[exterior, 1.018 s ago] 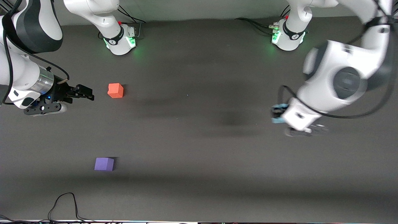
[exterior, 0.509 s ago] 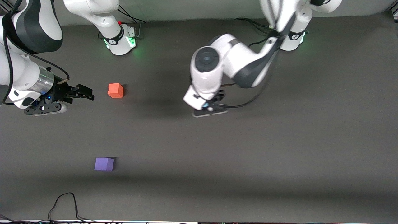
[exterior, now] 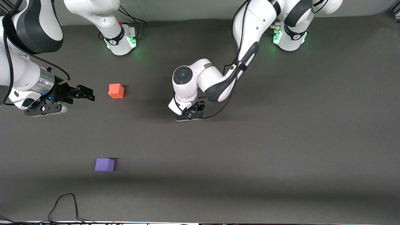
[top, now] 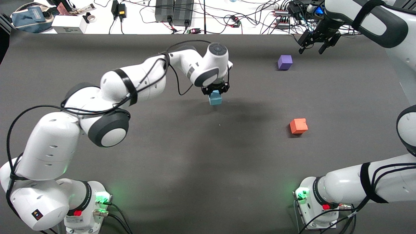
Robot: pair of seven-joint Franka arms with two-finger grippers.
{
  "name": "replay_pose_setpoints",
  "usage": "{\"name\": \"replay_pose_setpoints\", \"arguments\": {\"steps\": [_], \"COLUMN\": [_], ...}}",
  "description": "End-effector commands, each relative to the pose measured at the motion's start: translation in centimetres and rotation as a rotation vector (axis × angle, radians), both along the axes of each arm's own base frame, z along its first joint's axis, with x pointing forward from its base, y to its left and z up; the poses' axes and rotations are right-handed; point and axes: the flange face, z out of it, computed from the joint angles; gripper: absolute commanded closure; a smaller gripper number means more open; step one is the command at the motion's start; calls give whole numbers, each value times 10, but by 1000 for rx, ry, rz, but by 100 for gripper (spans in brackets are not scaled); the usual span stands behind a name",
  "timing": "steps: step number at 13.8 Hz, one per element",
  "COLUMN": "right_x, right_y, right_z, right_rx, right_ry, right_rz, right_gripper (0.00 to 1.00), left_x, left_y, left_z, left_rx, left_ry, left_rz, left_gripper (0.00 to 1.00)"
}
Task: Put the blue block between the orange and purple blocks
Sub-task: 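Lift the blue cube with the left gripper and carry it to mid-table, then set the blue cube down and open the left gripper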
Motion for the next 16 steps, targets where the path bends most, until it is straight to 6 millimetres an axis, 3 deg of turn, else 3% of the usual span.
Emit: {"name": "replay_pose_setpoints", "arguments": {"steps": [1, 4, 5, 6, 7, 9, 12, 13, 15, 16], "right_x": [2, 2, 2, 2, 2, 2, 2, 2, 1, -1], "right_y": [0, 0, 0, 0, 0, 0, 2, 3, 6, 18], "right_z": [3, 3, 3, 3, 3, 3, 3, 4, 6, 6], "right_rx": [-11, -11, -11, -11, -11, -11, -11, -11, -5, -2], "right_ry": [-14, -16, -16, -16, -16, -16, -14, -16, -16, -18], "right_rz": [18, 18, 18, 18, 18, 18, 18, 18, 19, 38], "right_gripper": [0, 0, 0, 0, 0, 0, 0, 0, 0, 0], "left_x": [-6, -4, -3, -3, -2, 0, 3, 1, 16, 33], "left_y": [-13, -12, -11, -11, -10, -8, -7, -5, 16, 36], "left_z": [-19, -41, -45, -47, -47, -42, -5, 20, 71, 92], "left_rx": [21, 24, 29, 27, 27, 32, 35, 49, 38, 9], "left_ry": [-41, -60, -63, -72, -75, -76, -73, -61, -17, 20], "left_rz": [9, 11, 8, -3, -5, -7, 3, 5, 32, 31], "left_gripper": [60, 58, 48, 17, 0, 0, 0, 0, 0, 0]}}
